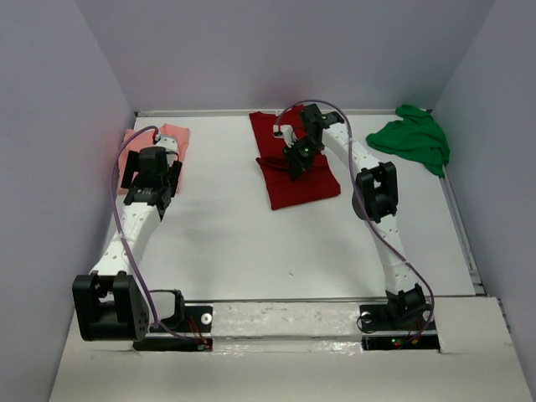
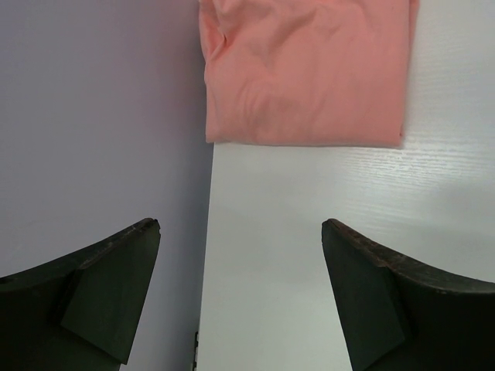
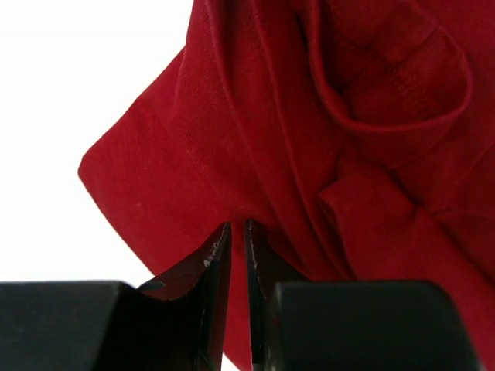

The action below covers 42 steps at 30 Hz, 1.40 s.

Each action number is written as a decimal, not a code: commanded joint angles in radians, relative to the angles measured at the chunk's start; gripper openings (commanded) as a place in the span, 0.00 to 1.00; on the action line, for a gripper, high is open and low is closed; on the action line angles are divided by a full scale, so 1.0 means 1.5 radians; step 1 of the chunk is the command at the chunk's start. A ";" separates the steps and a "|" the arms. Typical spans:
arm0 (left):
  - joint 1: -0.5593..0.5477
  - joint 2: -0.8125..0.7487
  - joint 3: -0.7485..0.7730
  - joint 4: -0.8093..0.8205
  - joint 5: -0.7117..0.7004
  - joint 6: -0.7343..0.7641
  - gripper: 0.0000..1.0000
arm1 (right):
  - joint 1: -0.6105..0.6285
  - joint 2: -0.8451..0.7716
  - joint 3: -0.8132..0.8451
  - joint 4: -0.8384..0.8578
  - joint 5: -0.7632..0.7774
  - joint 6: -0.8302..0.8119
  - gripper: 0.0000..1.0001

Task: Fold and stack the t-shirts
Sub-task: Fold the tshirt

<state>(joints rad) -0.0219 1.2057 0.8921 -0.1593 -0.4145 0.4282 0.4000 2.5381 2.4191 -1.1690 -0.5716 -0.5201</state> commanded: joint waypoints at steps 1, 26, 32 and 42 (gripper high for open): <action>0.004 -0.008 0.001 0.006 -0.006 -0.002 0.99 | 0.004 -0.003 0.018 0.048 0.008 0.002 0.11; 0.010 -0.009 0.007 -0.008 0.012 -0.006 0.99 | 0.004 -0.063 -0.048 0.305 0.267 0.021 0.00; 0.010 -0.012 0.005 -0.010 0.023 -0.008 0.99 | 0.010 -0.112 -0.052 0.387 0.308 0.006 0.00; 0.029 -0.021 0.008 -0.019 0.069 -0.012 0.99 | 0.017 -0.187 -0.151 0.417 0.367 -0.028 0.00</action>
<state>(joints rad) 0.0162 1.2125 0.8921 -0.1787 -0.3561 0.4236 0.4145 2.3428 2.2612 -0.5980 -0.0673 -0.5407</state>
